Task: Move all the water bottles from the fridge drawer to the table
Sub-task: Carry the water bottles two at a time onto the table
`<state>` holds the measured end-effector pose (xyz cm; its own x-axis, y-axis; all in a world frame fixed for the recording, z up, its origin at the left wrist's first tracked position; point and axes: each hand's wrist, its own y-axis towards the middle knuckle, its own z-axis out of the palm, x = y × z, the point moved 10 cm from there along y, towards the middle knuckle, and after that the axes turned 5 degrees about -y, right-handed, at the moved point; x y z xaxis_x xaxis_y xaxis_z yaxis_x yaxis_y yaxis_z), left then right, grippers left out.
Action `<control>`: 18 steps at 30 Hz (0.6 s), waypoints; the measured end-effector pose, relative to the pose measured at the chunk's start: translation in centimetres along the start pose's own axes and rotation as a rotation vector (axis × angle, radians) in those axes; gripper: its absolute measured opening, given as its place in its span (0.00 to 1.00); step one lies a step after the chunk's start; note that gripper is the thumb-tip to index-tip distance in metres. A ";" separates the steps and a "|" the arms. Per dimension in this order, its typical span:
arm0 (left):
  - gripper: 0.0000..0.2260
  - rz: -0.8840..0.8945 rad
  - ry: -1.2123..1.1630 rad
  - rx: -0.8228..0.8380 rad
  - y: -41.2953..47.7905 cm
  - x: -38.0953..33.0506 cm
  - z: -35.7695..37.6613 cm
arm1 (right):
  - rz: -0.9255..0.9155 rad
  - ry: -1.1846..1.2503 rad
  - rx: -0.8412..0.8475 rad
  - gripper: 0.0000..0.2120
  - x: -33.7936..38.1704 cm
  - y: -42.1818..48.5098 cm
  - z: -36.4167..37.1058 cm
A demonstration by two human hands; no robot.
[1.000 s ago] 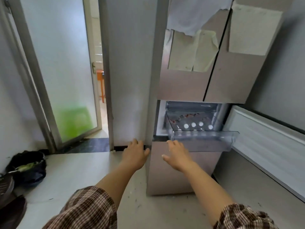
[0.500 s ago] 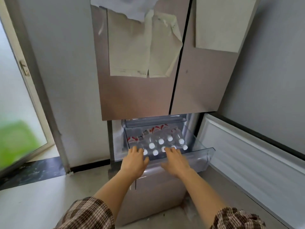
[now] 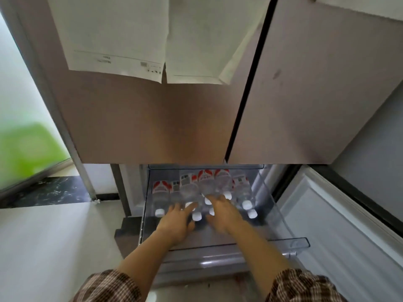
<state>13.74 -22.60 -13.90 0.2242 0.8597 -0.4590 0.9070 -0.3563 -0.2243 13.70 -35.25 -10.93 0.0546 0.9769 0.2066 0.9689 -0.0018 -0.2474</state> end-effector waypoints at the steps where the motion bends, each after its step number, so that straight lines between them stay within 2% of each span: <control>1: 0.26 -0.015 -0.002 0.006 0.6 0.1 0.4 | -0.018 0.028 0.018 0.29 -0.2 0.9 0.5; 4: 0.25 -0.046 -0.022 -0.008 2.0 0.4 0.9 | -0.072 0.078 0.064 0.27 -0.6 3.0 1.7; 11: 0.20 -0.081 -0.142 -0.030 4.2 0.8 1.3 | -0.130 0.143 0.036 0.19 -1.1 5.4 2.5; 14: 0.18 -0.089 -0.137 -0.105 3.7 0.7 0.2 | -0.150 0.120 0.021 0.18 -0.7 5.4 2.1; 18: 0.17 -0.116 -0.043 -0.255 2.0 0.9 -2.6 | -0.192 0.072 0.001 0.21 0.5 4.4 1.6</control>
<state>16.68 -21.56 -12.54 0.1032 0.8708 -0.4806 0.9874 -0.1479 -0.0561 17.55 -34.41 -13.46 -0.1137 0.9415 0.3174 0.9631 0.1828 -0.1975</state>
